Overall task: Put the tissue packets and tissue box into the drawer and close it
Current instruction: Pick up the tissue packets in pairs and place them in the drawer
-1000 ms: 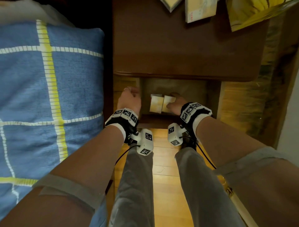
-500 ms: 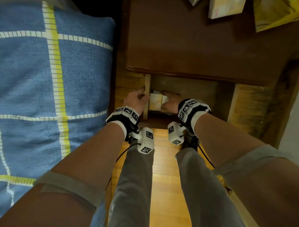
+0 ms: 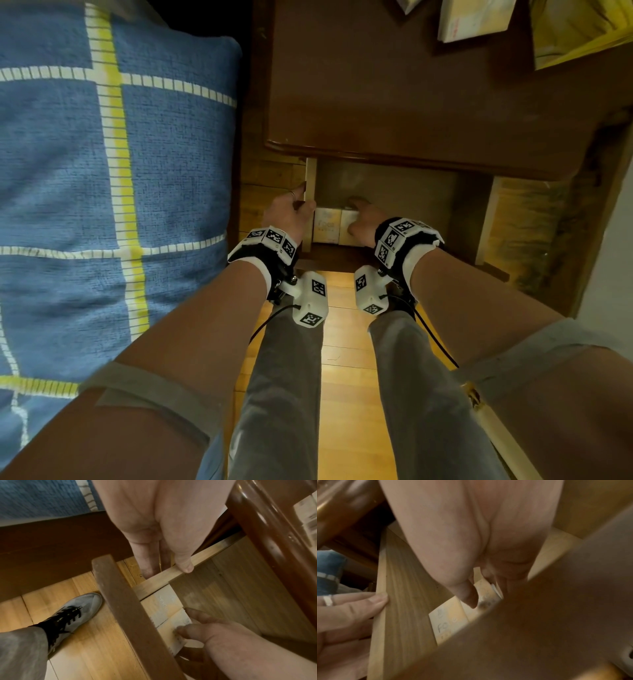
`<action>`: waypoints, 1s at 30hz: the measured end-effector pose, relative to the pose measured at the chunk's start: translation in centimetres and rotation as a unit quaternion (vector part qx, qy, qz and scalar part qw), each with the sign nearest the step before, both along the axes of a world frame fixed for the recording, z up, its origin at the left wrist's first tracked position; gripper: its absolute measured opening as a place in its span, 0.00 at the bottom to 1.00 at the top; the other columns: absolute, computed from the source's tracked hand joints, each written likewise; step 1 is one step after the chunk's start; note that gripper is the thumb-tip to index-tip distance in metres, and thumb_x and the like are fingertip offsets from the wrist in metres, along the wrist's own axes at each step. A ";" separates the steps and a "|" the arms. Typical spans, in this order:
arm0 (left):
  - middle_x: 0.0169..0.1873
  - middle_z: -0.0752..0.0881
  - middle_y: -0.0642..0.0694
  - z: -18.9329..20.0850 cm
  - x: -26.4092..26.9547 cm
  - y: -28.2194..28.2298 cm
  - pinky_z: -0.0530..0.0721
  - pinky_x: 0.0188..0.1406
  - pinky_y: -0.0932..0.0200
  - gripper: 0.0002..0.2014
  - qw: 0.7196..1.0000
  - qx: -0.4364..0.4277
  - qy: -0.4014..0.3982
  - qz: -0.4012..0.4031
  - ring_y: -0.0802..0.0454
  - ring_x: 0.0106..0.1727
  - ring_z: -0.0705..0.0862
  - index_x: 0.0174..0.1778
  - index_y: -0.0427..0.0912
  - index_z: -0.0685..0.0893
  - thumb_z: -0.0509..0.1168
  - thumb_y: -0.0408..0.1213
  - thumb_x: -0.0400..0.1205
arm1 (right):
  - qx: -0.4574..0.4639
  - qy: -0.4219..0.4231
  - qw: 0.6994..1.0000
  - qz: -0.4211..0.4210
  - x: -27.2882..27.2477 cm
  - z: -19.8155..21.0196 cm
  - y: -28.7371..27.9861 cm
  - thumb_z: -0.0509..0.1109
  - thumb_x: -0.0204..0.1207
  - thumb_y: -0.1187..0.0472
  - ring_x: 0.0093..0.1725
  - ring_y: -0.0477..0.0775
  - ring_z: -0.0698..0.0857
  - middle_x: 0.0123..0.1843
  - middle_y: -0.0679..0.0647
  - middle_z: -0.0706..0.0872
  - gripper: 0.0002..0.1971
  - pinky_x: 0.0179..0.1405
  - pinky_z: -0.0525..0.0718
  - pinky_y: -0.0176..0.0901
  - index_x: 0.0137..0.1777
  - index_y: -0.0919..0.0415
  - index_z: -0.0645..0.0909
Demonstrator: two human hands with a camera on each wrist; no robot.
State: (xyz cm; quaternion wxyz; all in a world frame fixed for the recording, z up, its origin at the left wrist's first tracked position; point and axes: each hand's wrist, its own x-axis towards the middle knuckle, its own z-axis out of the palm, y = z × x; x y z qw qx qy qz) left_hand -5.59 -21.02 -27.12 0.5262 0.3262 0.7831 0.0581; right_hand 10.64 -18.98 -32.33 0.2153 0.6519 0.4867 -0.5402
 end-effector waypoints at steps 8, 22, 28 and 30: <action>0.72 0.82 0.45 0.1 -0.1 -0.1 0.83 0.67 0.43 0.24 1.000 -0.001 -0.006 -0.006 0.41 0.66 0.84 0.79 0.51 0.75 0.64 0.48 0.85 | -0.026 0.000 0.998 0.054 -0.7 0.5 0.5 0.69 0.75 0.65 0.78 0.60 0.72 0.84 0.53 0.66 0.40 0.72 0.78 0.48 0.85 0.46 0.57; 0.75 0.79 0.45 -0.1 -0.3 -0.1 0.77 0.70 0.51 0.24 1.000 0.002 0.004 -0.031 0.43 0.74 0.78 0.79 0.51 0.73 0.63 0.47 0.86 | -0.029 -0.091 0.981 -0.168 -1.3 1.0 1.0 0.60 0.83 0.70 0.68 0.65 0.81 0.70 0.66 0.80 0.20 0.53 0.79 0.46 0.75 0.71 0.69; 0.75 0.79 0.43 0.3 -0.2 0.3 0.77 0.68 0.51 0.24 0.999 -0.011 0.018 -0.049 0.42 0.74 0.78 0.80 0.49 0.72 0.62 0.45 0.87 | -0.034 -0.122 0.979 -0.161 -1.8 0.6 0.8 0.58 0.85 0.71 0.70 0.64 0.80 0.71 0.66 0.78 0.19 0.59 0.79 0.46 0.74 0.73 0.70; 0.76 0.78 0.41 0.9 0.1 0.8 0.78 0.68 0.49 0.25 0.997 -0.028 0.027 -0.062 0.41 0.74 0.78 0.81 0.45 0.69 0.61 0.46 0.87 | -0.012 -0.116 0.978 -0.173 -1.4 1.6 1.0 0.57 0.84 0.71 0.77 0.64 0.74 0.79 0.66 0.71 0.26 0.68 0.76 0.47 0.82 0.71 0.59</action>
